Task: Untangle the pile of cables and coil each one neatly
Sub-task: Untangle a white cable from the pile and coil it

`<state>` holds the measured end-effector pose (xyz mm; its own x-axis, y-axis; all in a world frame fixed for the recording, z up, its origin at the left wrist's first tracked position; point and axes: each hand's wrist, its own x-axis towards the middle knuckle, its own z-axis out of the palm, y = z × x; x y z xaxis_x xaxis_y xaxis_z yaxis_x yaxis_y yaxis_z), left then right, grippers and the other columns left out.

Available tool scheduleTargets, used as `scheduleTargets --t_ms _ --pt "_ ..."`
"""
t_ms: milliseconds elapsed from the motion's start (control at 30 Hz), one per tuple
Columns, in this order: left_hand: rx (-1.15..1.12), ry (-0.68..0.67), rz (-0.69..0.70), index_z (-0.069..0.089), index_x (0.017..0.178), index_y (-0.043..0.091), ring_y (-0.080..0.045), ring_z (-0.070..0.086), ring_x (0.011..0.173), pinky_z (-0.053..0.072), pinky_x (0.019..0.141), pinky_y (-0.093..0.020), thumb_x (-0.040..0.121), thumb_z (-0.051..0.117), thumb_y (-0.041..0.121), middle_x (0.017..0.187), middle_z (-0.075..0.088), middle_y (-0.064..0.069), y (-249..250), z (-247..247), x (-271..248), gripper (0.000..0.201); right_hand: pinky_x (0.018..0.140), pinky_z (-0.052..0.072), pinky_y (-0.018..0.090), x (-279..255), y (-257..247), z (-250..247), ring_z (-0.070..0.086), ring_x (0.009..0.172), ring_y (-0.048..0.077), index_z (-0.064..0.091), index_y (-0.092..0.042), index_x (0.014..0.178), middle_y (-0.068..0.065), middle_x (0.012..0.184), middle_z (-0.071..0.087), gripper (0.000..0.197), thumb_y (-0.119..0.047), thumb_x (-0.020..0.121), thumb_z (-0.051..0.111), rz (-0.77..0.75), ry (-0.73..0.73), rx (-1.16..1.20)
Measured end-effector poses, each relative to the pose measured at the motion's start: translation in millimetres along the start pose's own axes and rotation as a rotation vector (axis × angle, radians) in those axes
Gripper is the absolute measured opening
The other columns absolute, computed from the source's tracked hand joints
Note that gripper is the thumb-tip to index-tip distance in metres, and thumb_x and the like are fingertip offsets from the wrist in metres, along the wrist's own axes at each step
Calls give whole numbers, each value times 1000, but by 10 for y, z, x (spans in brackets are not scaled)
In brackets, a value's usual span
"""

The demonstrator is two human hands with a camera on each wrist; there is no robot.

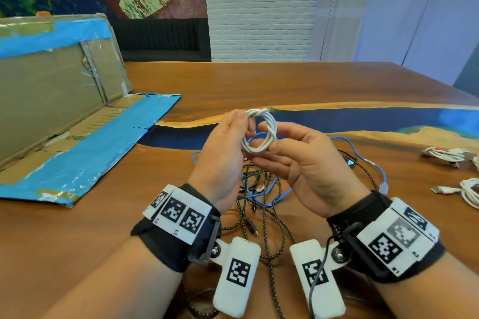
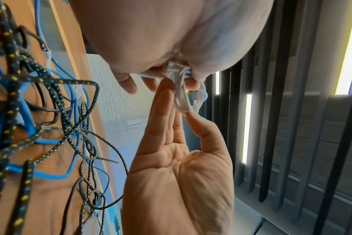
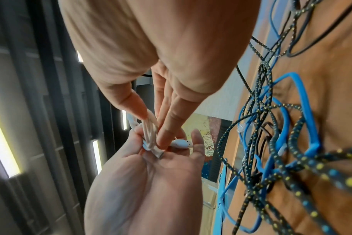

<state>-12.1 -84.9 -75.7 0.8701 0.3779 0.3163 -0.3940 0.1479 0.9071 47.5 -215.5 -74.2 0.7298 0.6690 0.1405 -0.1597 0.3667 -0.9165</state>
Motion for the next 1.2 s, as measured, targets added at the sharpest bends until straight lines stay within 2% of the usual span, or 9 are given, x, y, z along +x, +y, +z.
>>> scheduleTargets --t_ms 67,133,200,300,500,767,967,1133,1200 --pt "25 -9 21 59 80 11 -11 56 74 46 74 -28 110 34 27 79 65 3 4 -5 2 42 81 63 33 4 -12 8 73 105 38 66 1 121 25 111 74 49 -5 73 74 24 -22 66" --pt "40 -33 57 66 76 21 -13 60 80 49 74 -26 110 36 26 86 67 -3 6 -2 7 46 81 62 32 17 3 8 73 103 35 65 4 122 24 112 74 51 -4 73 74 24 -16 85" --pt "74 -52 83 62 81 13 -15 63 83 50 76 -27 109 38 23 90 68 -7 7 1 11 38 79 62 30 36 31 -4 75 96 30 66 7 117 23 108 75 40 1 78 72 26 20 85" --pt "175 -71 116 64 87 8 -8 67 85 50 76 -19 108 42 17 88 72 2 5 -9 4 32 77 63 28 62 61 -50 76 89 25 67 9 109 21 99 75 21 4 88 66 64 82 137" --pt "290 -93 169 74 98 5 -15 69 105 51 87 -20 104 52 19 107 76 -7 24 -86 29 26 75 63 28 84 5 -122 76 86 23 67 7 109 18 95 75 20 4 89 64 93 100 172" --pt "454 -93 202 77 98 26 -1 70 94 51 84 -16 99 63 18 94 78 13 86 -143 46 16 88 60 41 104 34 -174 71 97 28 67 -8 111 14 104 73 19 -1 94 61 65 87 145" --pt "453 -52 220 78 100 21 -16 73 91 59 85 -30 99 63 18 92 79 1 87 -136 34 15 94 45 46 127 15 -195 68 85 17 64 -16 117 2 89 74 33 -9 85 66 -37 -7 101" --pt "419 -32 201 75 96 17 2 61 69 49 67 -15 100 61 13 73 72 12 81 -114 13 16 96 42 47 132 40 -202 68 85 17 62 -16 117 1 85 73 33 -8 85 65 -65 -61 131" --pt "423 -25 200 75 98 11 0 59 67 48 64 -17 101 60 13 73 71 3 87 -124 22 15 94 45 45 136 53 -196 70 85 17 61 -14 119 2 86 74 35 -8 84 65 -83 -66 136"
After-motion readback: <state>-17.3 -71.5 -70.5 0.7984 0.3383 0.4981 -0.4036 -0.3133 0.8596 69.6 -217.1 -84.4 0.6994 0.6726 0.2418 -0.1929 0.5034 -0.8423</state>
